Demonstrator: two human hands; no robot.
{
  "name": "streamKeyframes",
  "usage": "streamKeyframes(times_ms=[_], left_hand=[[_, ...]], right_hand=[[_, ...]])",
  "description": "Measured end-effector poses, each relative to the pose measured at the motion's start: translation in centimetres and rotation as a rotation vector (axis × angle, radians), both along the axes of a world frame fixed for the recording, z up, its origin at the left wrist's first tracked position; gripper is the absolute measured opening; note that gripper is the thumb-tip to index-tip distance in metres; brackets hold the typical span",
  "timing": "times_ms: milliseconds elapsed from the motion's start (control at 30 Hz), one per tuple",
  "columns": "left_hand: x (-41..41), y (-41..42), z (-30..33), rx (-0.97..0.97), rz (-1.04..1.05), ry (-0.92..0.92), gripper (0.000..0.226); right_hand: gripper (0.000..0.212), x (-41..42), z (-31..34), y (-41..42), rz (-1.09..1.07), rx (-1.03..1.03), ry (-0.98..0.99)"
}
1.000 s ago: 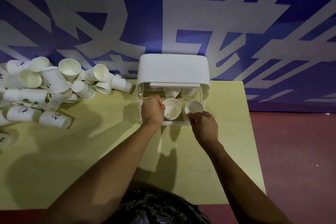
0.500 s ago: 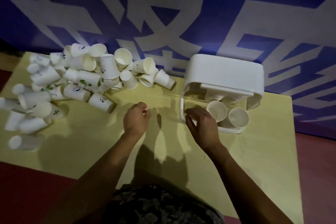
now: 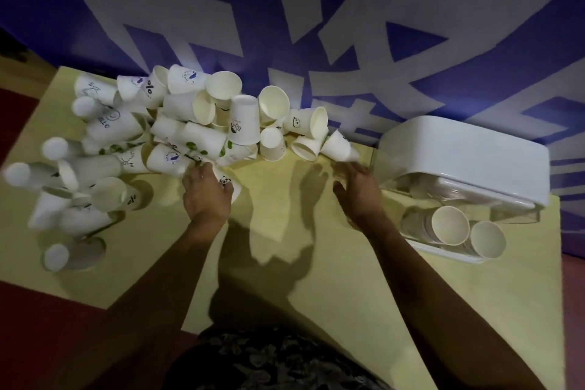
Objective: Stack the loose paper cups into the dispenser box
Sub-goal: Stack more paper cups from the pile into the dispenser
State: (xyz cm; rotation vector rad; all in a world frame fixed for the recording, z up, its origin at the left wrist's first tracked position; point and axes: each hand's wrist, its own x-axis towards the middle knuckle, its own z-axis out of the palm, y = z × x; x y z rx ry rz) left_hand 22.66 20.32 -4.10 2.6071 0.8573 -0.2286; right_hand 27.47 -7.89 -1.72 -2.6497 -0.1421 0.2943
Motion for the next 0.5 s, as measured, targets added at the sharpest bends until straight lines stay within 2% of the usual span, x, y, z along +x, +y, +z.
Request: streamKeyframes(times_ms=[133, 233, 333, 433, 500], left_hand=[[0.9, 1.2, -1.2, -0.073, -0.011, -0.023, 0.054], [1.3, 1.5, -1.5, -0.159, 0.006, -0.073, 0.046], [1.5, 2.0, -2.0, -0.307, -0.009, -0.101, 0.034], [1.1, 2.2, -2.2, -0.412, -0.057, -0.139, 0.020], [0.8, 1.9, -1.9, -0.456, -0.078, -0.170, 0.020]], right_hand=[[0.048, 3.2, -0.9, 1.7, -0.064, -0.055, 0.018], [0.061, 5.3, -1.8, 2.4, -0.045, -0.090, 0.022], [0.071, 7.1, -3.1, 2.6, 0.006, -0.150, 0.110], [0.063, 7.5, -4.0, 2.7, -0.002, -0.205, 0.171], [0.049, 7.0, -4.1, 2.6, -0.046, -0.202, 0.140]])
